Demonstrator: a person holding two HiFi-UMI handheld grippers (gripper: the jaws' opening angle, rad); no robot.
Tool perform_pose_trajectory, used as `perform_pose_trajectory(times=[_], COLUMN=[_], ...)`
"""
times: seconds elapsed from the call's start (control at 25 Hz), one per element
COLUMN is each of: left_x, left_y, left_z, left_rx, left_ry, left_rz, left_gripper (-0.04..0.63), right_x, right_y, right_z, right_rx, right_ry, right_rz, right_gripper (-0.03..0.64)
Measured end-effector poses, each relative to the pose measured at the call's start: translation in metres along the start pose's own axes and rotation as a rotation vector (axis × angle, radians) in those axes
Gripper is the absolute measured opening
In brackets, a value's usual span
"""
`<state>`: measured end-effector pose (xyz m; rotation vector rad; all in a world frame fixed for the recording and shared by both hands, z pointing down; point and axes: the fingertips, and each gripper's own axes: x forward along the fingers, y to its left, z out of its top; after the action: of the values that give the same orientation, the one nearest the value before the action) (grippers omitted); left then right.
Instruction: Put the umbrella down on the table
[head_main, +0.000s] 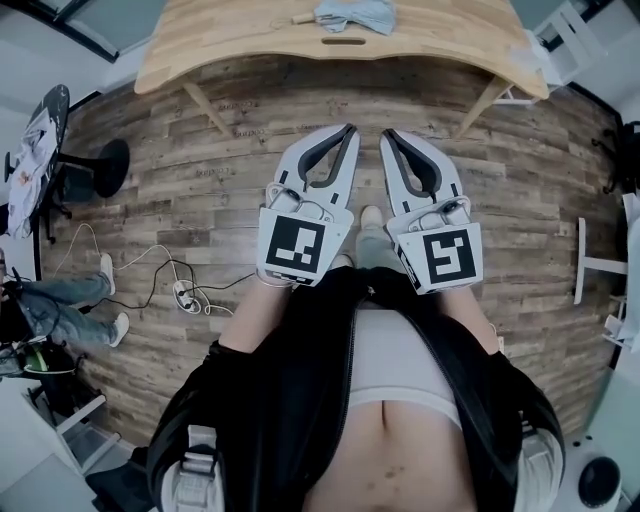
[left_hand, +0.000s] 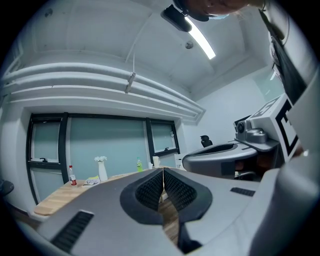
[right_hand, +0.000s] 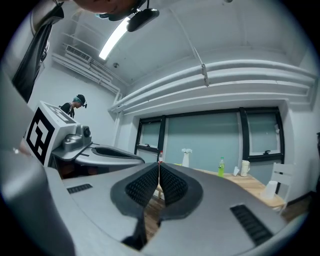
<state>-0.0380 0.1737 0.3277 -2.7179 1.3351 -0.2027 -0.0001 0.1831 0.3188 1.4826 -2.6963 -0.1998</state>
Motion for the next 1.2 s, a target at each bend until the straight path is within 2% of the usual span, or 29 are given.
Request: perform_pose_trajectory(times=[0.44,0.64,0.84,1.2], left_x=[-0.033,-0.030,-0.022,-0.015], left_y=[-0.025,-0.035,-0.044,-0.059], left_z=[0.010,0.019,0.028,0.027], left_rx=[0.009,0.024,0.005,0.005], left_ry=[-0.026,-0.037,-0.045,-0.031], left_rz=[-0.015,-0.002,0.009,0.020], left_gripper=[0.008,0.008,0.008,0.008], right_x=[-0.037,-0.044,-0.052,-0.062], right_y=[0.021,0.014,0.001,-0.008], right_z=[0.011,0.017,0.023,0.017], right_rx=[-0.017,-0.029,-0.046,-0.033], right_ry=[-0.006,-0.021,-0.031,-0.024], right_rz=[-0.017,-0.005,-0.004,0.012], right_gripper=[0.028,0.028,0.028,0.027])
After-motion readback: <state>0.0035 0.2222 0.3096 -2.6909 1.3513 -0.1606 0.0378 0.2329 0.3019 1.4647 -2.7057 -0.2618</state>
